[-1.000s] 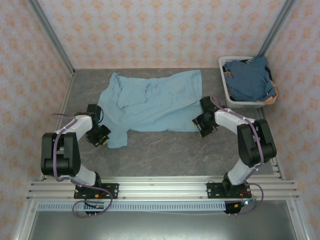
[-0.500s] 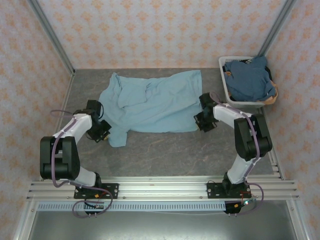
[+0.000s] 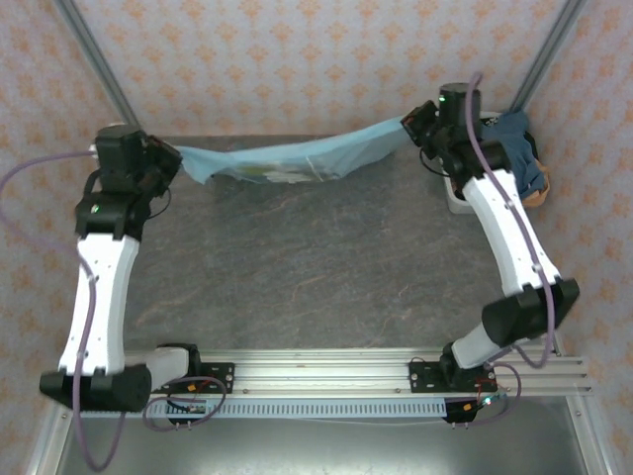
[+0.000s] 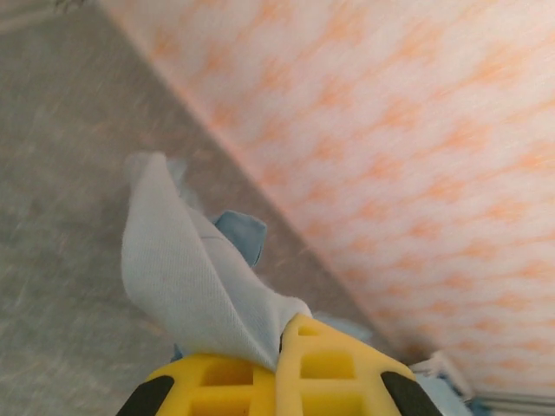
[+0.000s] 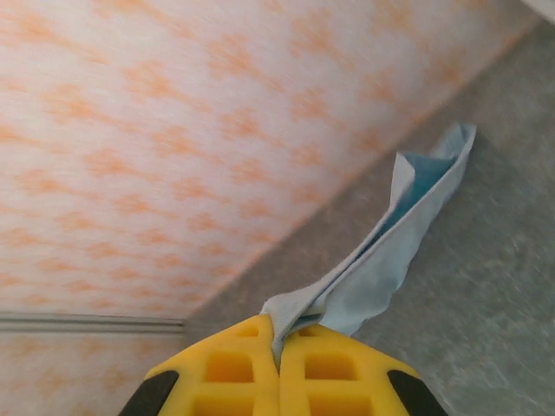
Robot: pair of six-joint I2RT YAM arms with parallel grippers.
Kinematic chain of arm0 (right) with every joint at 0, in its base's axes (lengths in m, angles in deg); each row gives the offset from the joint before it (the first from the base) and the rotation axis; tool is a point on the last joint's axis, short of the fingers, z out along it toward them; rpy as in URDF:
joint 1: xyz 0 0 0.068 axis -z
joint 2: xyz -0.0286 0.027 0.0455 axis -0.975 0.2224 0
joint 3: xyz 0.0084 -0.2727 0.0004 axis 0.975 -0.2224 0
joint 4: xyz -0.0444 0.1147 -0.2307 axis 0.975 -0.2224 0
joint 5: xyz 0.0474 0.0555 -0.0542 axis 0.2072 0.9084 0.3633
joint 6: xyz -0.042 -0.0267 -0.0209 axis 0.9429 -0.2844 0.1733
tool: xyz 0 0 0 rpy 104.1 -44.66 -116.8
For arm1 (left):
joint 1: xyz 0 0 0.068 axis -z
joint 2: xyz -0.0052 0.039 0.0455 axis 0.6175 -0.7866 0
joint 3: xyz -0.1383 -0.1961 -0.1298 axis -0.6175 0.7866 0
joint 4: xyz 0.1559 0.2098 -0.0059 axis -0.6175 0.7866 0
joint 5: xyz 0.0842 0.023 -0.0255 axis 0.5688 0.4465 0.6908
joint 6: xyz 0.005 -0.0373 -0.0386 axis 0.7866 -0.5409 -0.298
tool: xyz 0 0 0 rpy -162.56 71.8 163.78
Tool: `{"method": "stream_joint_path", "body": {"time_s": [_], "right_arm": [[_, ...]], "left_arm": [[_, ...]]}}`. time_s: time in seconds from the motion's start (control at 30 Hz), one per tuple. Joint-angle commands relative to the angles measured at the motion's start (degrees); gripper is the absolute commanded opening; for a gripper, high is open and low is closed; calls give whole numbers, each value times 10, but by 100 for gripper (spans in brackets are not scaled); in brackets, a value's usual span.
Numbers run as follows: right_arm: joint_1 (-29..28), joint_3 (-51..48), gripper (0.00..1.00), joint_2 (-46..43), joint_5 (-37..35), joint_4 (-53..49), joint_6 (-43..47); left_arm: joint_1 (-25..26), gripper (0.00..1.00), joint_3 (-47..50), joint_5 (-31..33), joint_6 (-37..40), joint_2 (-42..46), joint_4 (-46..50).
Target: Fold and stack the t-shirts
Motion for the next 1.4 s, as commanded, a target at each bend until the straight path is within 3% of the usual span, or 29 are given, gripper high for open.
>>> {"method": "stream_joint_path", "body": {"time_s": [0.0,0.13,0.27,0.67,0.9,1.0,1.2,1.37], "right_arm": [[2,-25,0,-89,-4,39,37],[3,-54,0,-176,10,60,40],[10,-26,0,-175,42,46,23],[37,66,0,76,156,149,-80],[62,169,0,160,140,137,-85],[80,221,0,158,113,110,-65],[128,319,0,154,73,32,-39],[137,304,0,152,60,-62,-3]], "left_arm": [[3,0,-22,55,-9,70,-13],[3,0,-82,76,-2,109,-14],[3,0,-197,67,-4,49,15],[-11,0,-454,-13,40,-285,7],[-16,0,-674,-83,36,-458,15],[-16,0,-778,-96,14,-486,4],[-11,0,-730,-77,23,-383,-42],[26,0,-567,-59,91,-281,58]]}}
